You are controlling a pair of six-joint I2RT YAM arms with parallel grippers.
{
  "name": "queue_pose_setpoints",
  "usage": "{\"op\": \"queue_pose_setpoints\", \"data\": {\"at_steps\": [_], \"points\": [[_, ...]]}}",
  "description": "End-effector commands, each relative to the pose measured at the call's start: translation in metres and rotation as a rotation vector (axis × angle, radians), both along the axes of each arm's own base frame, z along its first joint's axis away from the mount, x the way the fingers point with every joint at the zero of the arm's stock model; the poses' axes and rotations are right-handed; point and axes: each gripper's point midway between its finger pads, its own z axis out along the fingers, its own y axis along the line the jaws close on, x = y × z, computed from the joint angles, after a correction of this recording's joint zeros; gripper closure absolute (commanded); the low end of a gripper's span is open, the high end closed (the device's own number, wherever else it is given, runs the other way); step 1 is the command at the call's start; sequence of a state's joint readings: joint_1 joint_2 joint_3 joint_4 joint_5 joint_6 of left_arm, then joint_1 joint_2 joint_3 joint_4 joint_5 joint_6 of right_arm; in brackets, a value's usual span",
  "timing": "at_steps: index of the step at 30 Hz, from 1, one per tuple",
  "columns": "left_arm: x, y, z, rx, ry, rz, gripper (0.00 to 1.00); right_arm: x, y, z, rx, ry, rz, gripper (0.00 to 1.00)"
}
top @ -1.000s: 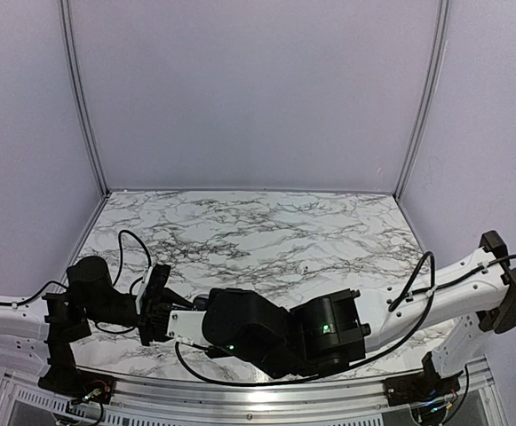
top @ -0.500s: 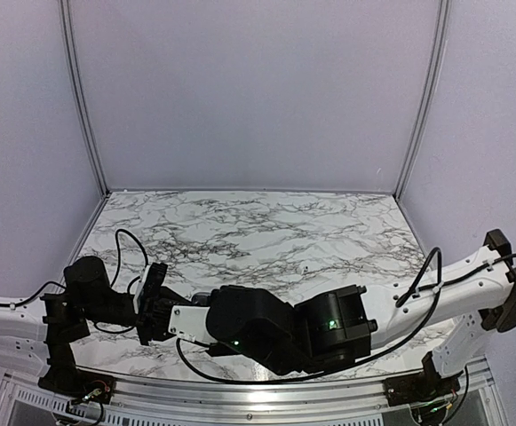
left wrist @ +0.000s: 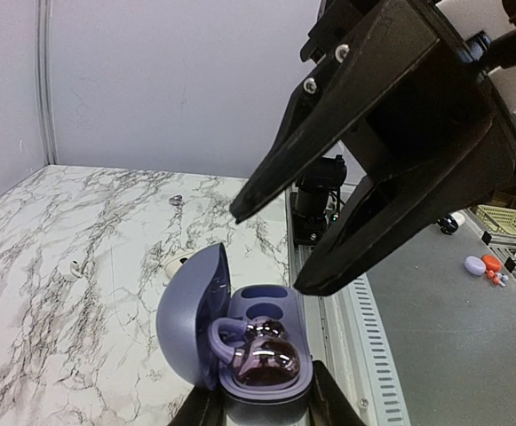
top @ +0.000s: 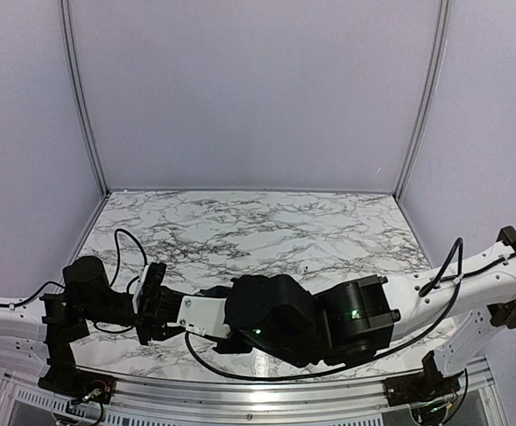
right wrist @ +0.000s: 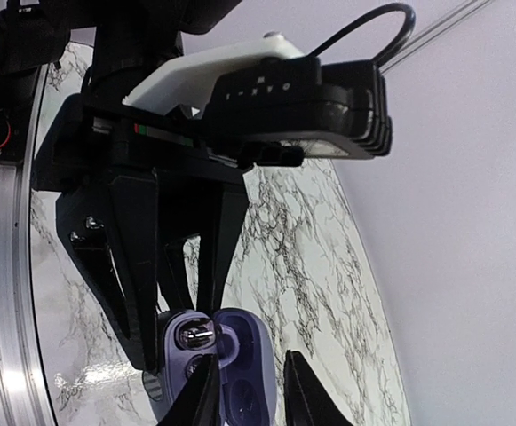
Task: Insert the wireless bluetooth earbuds into the charging case
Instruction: Insert the left earbud into the left side groove of the charging case.
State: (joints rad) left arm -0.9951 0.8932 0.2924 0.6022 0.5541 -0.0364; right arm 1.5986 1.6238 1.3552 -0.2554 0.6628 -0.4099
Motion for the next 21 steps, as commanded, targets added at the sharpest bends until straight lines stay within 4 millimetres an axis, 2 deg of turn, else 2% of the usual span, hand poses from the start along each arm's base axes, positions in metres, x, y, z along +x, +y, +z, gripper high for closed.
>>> {"op": "queue_pose_setpoints", "data": {"at_steps": [1,7,11,14,21], "points": [[-0.004,-0.001,0.018,-0.057,-0.055,-0.023,0.97,-0.004,-0.003,0.015,0.064,0.057,0.024,0.73],[-0.005,-0.001,0.017,-0.057,-0.063,-0.028,0.97,0.000,-0.007,0.029,0.146,0.172,0.067,0.73],[-0.005,-0.002,0.017,-0.053,-0.061,-0.035,0.97,-0.002,-0.004,0.031,0.167,0.204,0.095,0.81],[-0.005,-0.002,0.017,-0.053,-0.062,-0.036,0.97,-0.005,0.001,0.028,0.168,0.224,0.113,0.88],[-0.005,-0.002,0.018,-0.055,-0.064,-0.036,0.97,-0.009,0.014,0.009,0.140,0.263,0.136,0.93]]}}
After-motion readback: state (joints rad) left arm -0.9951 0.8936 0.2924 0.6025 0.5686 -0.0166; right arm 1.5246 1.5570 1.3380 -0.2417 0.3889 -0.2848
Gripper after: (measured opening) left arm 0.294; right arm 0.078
